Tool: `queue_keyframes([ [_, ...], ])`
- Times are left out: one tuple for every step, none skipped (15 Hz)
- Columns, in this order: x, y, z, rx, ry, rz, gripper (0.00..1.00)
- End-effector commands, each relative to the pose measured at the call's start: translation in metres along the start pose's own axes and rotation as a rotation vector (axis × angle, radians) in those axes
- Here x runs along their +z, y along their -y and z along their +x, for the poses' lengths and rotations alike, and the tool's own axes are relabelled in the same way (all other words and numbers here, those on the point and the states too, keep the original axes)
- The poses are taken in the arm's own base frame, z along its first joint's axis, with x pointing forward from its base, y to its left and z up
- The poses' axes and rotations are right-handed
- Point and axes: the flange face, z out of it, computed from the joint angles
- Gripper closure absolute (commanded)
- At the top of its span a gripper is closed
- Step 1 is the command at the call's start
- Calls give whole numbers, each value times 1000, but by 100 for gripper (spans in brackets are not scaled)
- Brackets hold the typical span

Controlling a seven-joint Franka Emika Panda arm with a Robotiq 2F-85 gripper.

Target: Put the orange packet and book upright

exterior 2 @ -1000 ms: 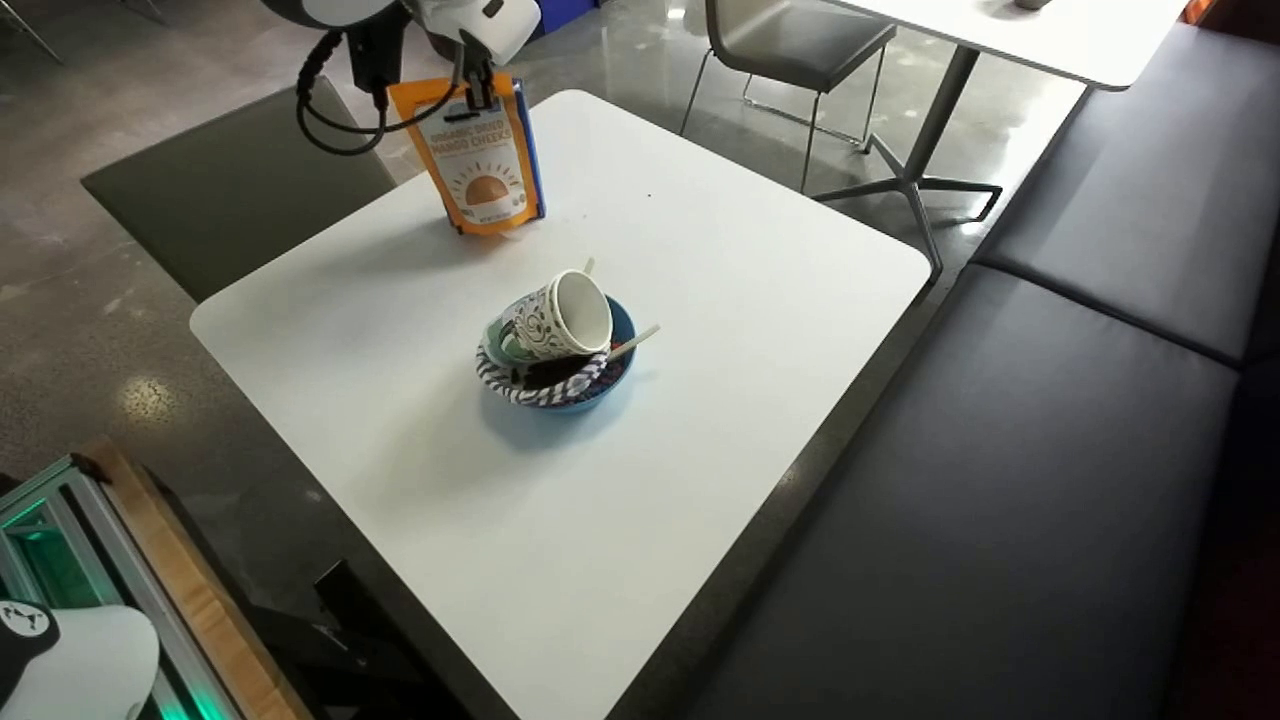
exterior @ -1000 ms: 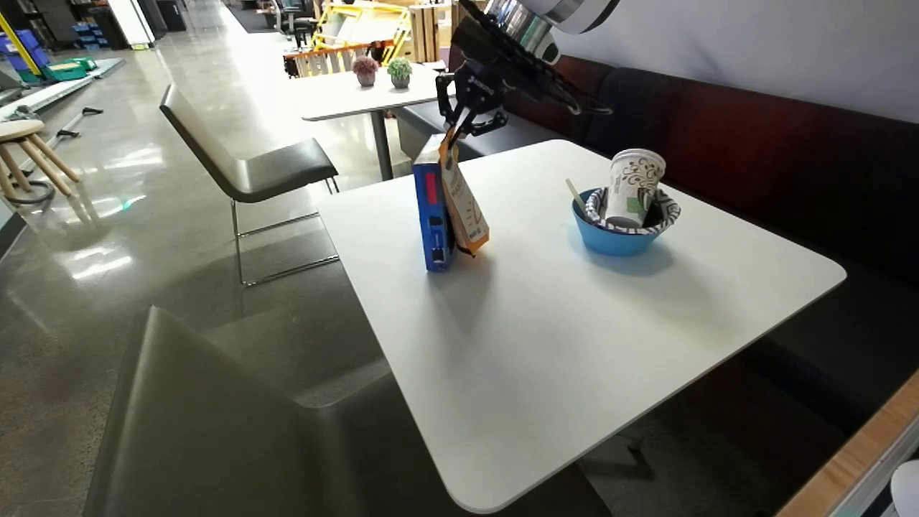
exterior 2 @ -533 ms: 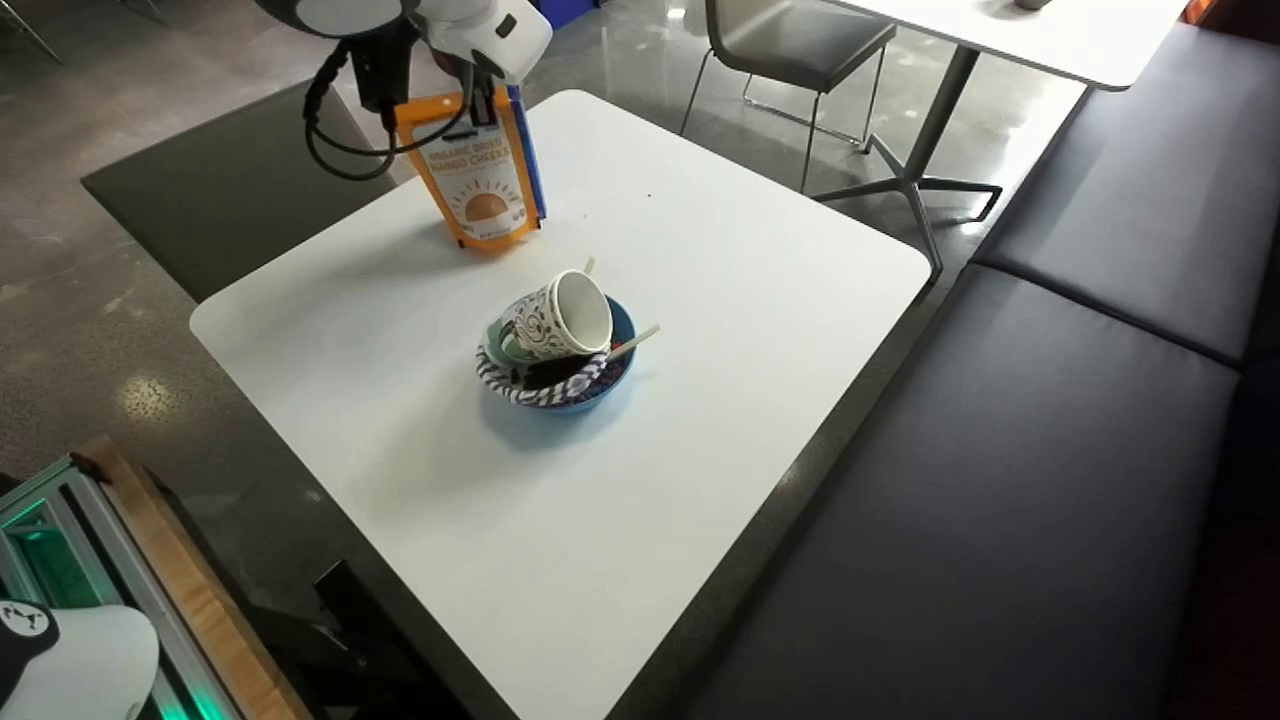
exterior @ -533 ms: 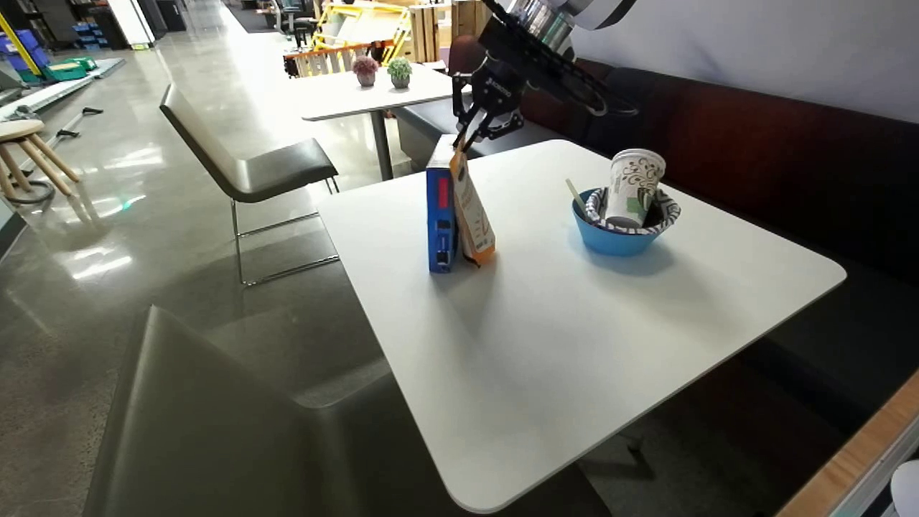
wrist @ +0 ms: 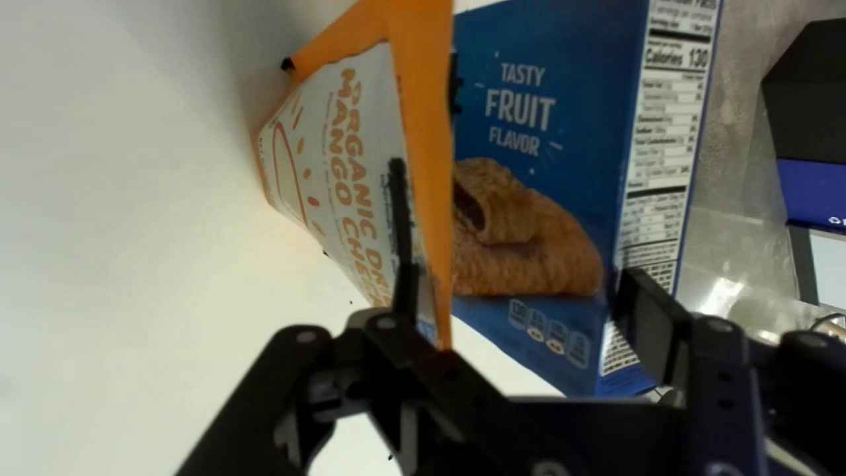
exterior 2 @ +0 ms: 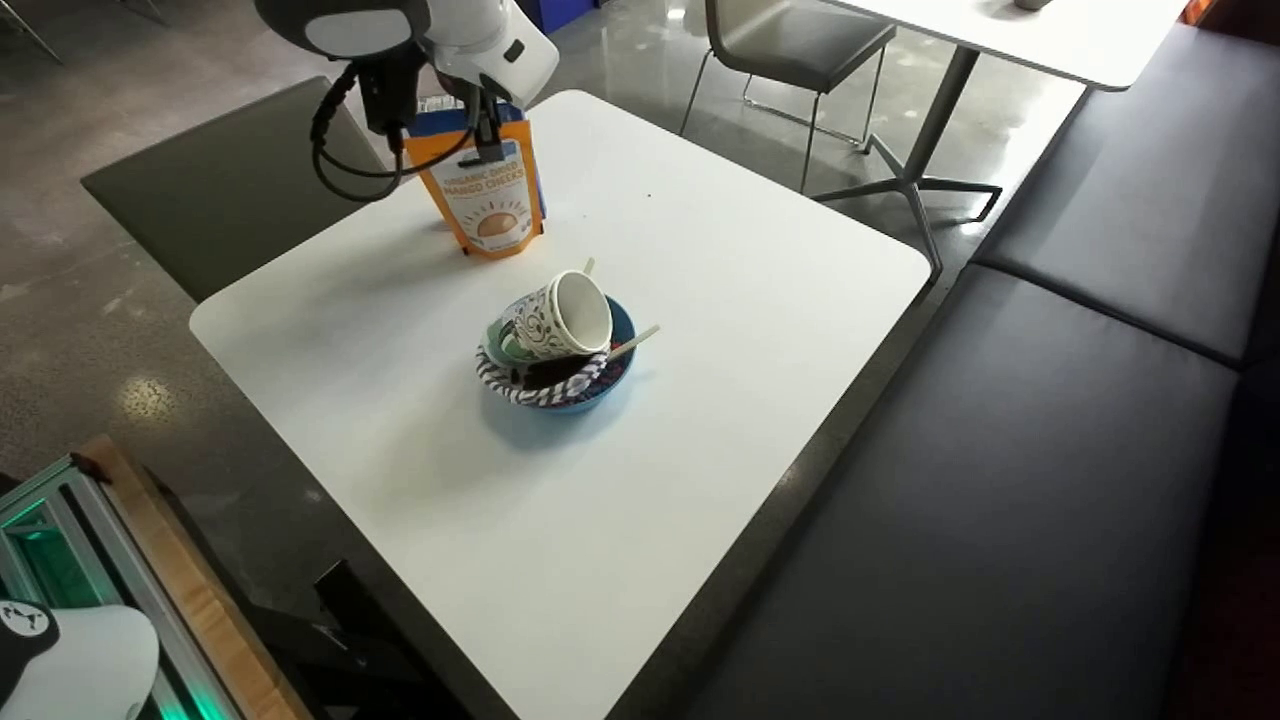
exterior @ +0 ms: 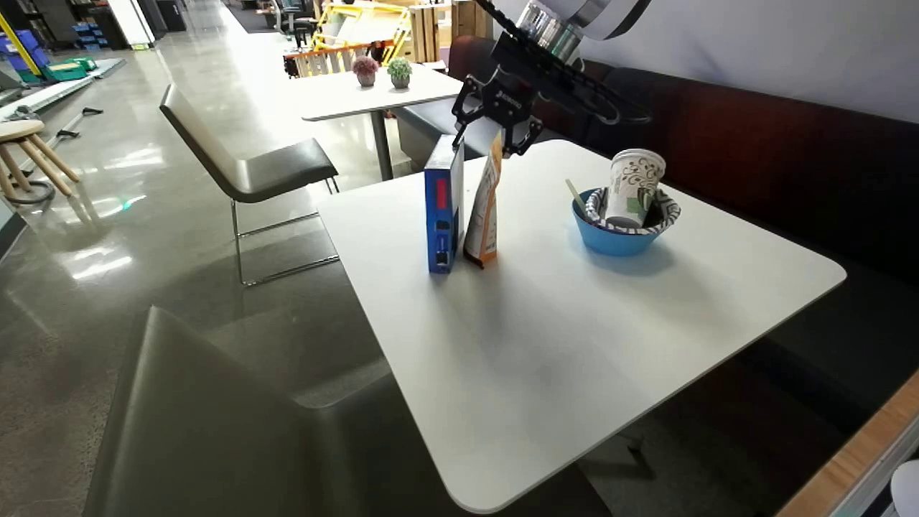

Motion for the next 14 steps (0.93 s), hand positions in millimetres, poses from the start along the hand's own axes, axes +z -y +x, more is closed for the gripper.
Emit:
queue_keyframes([
  [6,0,-17,-35,29,-34,0],
  [6,5,-21,-53,30,-35,0],
  [6,11,-28,-78,29,-35,0],
  [5,17,-34,-101,25,-36,0],
  [4,22,-39,-120,25,-36,0],
  [2,27,-44,-137,21,-37,0],
  [-1,31,-48,-150,16,-42,0],
  [-4,34,-52,-164,10,-49,1],
  [-9,36,-56,-171,-2,-63,0],
  [-13,38,-60,-178,-13,-81,0],
  [-20,39,-62,-171,-39,-100,0],
  [-26,40,-64,-158,-71,-123,0],
  [-33,40,-67,-146,-99,-145,0],
  [-39,41,-71,-127,-132,-161,0],
])
